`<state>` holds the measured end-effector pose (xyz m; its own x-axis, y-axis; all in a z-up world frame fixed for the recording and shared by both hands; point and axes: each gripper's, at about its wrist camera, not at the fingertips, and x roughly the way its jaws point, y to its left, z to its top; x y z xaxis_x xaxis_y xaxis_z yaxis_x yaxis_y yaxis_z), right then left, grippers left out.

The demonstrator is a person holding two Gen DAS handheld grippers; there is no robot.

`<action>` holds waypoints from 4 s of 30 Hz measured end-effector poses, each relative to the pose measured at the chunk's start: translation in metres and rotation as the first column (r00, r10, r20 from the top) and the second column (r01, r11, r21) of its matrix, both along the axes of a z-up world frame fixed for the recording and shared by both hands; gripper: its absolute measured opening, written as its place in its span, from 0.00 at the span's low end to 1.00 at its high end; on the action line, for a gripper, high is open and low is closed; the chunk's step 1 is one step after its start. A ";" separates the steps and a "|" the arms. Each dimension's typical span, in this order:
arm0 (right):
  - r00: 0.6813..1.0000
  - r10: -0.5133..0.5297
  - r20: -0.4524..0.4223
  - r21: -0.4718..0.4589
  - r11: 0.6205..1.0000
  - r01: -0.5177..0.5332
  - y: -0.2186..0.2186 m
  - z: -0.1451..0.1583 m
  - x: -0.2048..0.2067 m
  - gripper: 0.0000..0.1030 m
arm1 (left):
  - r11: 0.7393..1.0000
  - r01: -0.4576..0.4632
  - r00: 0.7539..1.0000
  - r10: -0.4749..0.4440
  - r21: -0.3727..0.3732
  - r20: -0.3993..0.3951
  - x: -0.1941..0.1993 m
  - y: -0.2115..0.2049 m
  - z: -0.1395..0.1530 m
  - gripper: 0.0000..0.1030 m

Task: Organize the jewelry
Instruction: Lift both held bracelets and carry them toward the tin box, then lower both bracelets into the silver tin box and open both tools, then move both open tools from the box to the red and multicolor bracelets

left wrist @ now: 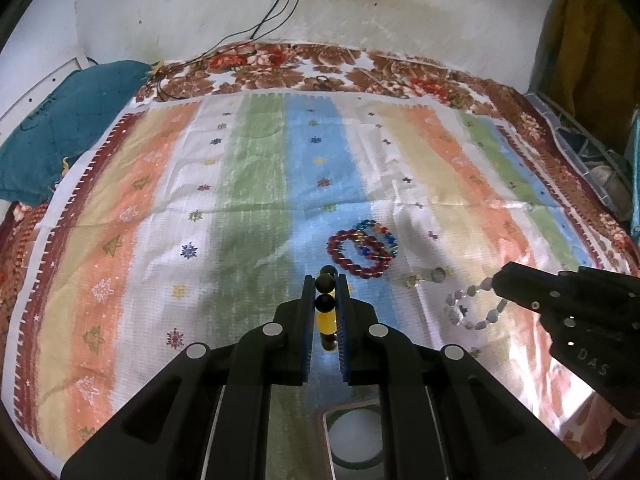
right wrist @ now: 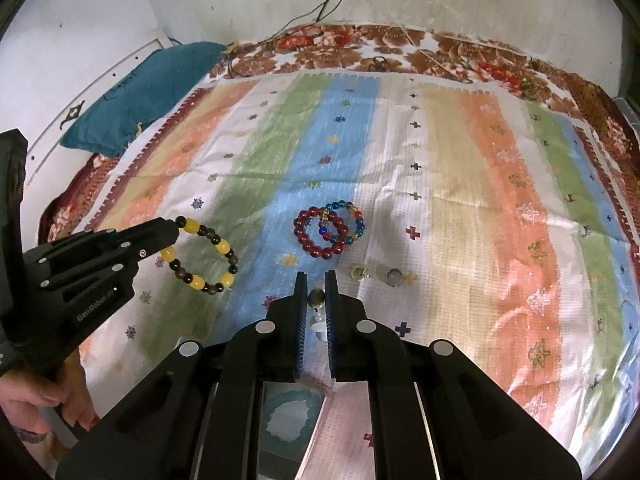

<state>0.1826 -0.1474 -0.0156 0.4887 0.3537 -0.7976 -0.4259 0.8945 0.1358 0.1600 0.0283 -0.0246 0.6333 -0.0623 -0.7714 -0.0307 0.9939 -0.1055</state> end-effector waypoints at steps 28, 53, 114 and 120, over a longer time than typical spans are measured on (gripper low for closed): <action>0.997 0.025 0.066 0.009 1.000 -0.026 -0.003 0.019 -0.060 0.09 | 0.998 0.033 0.996 -0.029 -0.050 0.085 -0.063 -0.016 0.026 0.09; 0.998 0.053 0.015 0.010 0.999 -0.054 -0.007 0.004 -0.093 0.10 | 0.997 0.050 0.999 -0.048 -0.055 0.021 -0.092 -0.032 0.009 0.10; 0.982 -0.156 -0.109 -0.074 0.986 0.148 -0.051 -0.056 0.035 0.94 | 1.000 0.009 0.995 -0.008 0.013 -0.096 0.067 -0.026 -0.037 0.93; 0.978 -0.176 -0.113 -0.065 0.983 0.170 -0.055 -0.059 0.043 0.94 | 0.999 0.038 0.994 -0.034 0.032 -0.104 0.085 -0.039 -0.041 0.93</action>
<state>0.2259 -0.2020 -0.0743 0.4398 0.2265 -0.8691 -0.2478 0.9607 0.1250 0.2445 -0.0105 -0.0659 0.5478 -0.0563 -0.8347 -0.0041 0.9975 -0.0700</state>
